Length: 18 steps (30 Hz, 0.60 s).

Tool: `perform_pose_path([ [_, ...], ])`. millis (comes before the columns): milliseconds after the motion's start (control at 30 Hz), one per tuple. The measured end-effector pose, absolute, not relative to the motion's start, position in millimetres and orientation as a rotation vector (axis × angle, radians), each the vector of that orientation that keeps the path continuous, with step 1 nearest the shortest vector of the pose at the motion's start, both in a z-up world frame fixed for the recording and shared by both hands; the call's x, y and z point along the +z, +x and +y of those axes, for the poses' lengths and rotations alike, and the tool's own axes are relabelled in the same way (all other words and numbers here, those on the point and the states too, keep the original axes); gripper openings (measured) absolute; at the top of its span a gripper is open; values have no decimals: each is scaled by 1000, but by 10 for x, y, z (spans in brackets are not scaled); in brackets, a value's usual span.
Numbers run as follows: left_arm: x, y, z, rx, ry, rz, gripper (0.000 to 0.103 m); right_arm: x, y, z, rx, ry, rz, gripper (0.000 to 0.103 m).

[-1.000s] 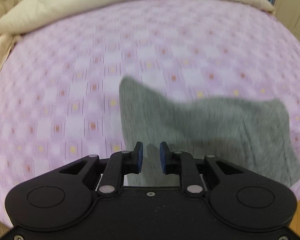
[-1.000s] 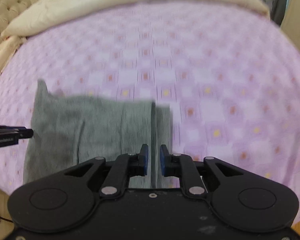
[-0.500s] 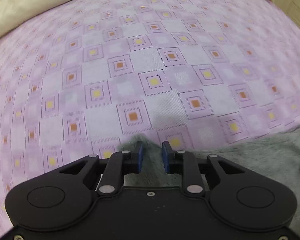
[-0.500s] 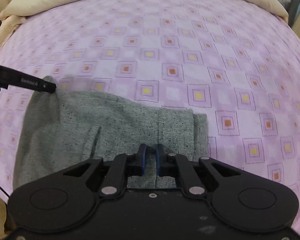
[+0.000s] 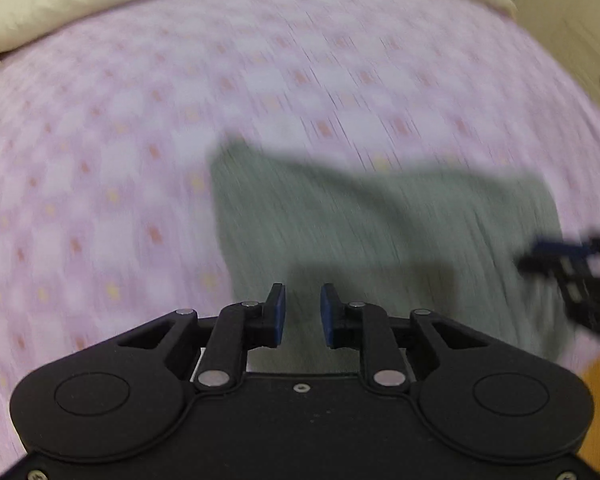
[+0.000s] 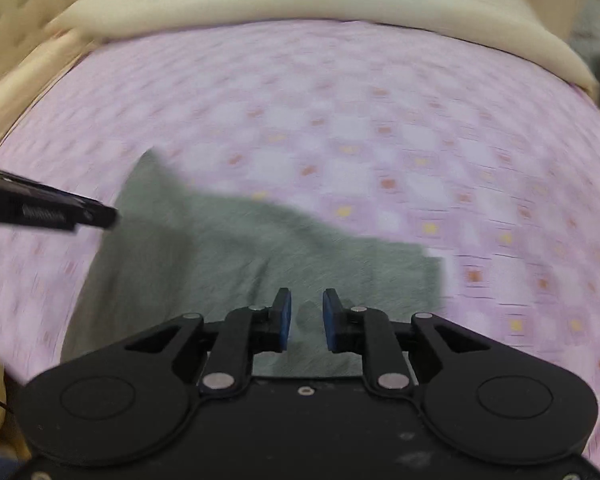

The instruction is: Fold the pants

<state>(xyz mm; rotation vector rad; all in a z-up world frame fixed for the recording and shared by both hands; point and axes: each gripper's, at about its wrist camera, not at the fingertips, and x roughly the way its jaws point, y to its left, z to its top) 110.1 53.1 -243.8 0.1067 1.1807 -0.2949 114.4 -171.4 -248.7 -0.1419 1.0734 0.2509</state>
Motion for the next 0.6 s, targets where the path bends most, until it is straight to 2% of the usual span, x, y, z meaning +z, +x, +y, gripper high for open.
perform_pose_path([
  [100, -2720, 879, 482, -208, 189, 1272, 33, -2688, 1055, -1799, 216, -211, 1121, 17],
  [133, -2784, 833, 527, -169, 180, 1284, 34, -2733, 1038, -1880, 203, -202, 1134, 13],
  [167, -2776, 803, 586, -155, 142, 1268, 35, -2750, 1021, -1960, 187, -191, 1137, 14],
  [200, -2748, 795, 636, -145, 107, 1266, 35, -2745, 1009, -2028, 175, -183, 1138, 20],
  [267, -2666, 817, 696, -141, 78, 1265, 34, -2694, 1015, -2140, 196, -144, 1147, 21],
  [333, -2532, 848, 767, -160, 48, 1224, 34, -2589, 1012, -2261, 221, -83, 1132, 30],
  [367, -2471, 874, 805, -172, 31, 1203, 40, -2538, 1017, -2345, 221, -37, 1117, 31],
  [400, -2422, 909, 845, -177, 18, 1183, 48, -2506, 1041, -2446, 218, 20, 1102, 39],
  [433, -2391, 950, 884, -179, 3, 1163, 51, -2499, 1072, -2520, 203, 67, 1089, 45],
  [500, -2374, 1053, 964, -186, -39, 1141, 59, -2514, 1129, -2680, 176, 128, 1082, 47],
  [600, -2505, 1257, 977, -234, -67, 1187, 59, -2668, 1269, -2831, 169, 188, 1144, 48],
])
